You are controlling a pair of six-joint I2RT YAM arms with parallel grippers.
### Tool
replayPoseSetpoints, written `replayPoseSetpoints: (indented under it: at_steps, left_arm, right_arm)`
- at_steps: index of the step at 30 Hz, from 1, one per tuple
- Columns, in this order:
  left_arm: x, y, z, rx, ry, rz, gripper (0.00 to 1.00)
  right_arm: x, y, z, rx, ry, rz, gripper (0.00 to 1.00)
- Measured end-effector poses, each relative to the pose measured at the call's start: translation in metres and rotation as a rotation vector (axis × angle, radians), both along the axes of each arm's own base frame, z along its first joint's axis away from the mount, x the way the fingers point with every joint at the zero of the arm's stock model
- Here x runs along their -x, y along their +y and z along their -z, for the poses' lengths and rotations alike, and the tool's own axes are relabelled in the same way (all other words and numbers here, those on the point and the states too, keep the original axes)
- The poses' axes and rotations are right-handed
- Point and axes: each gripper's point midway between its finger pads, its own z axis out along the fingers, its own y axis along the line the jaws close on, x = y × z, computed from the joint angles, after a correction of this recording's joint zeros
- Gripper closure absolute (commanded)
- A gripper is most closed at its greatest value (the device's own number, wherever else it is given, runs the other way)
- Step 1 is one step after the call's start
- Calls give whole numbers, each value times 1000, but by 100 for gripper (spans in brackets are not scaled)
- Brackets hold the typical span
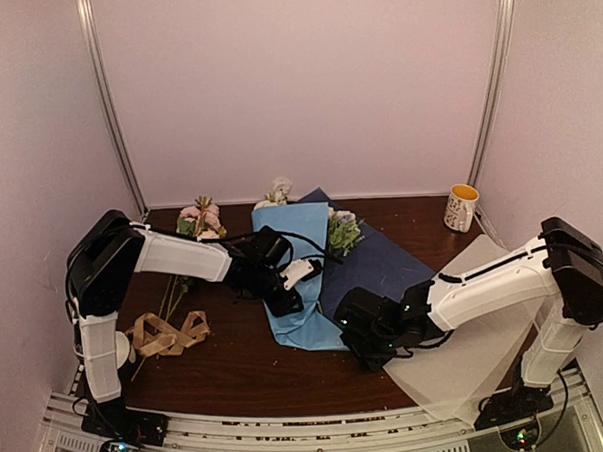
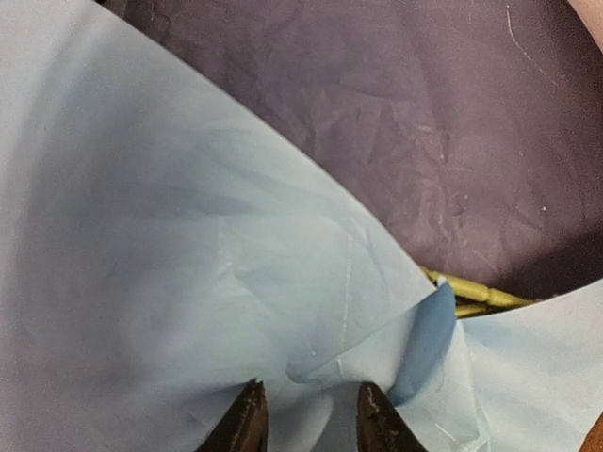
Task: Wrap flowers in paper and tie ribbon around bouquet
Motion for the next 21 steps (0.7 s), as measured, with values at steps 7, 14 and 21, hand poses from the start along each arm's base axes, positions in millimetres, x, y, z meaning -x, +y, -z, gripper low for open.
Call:
replayPoseSetpoints:
  at_steps: [7,14,21]
  left_arm:
    - [0,0,0,-1,-1,3,64]
    - [0,0,0,-2,-2,2,64]
    - [0,0,0,-3,-3,4,64]
  right_arm:
    - [-8,0,1,-3,-2,20,66]
    - [-15,1,3,-4,-8,25,79]
    - [-20,0,5,7,-14,15,97]
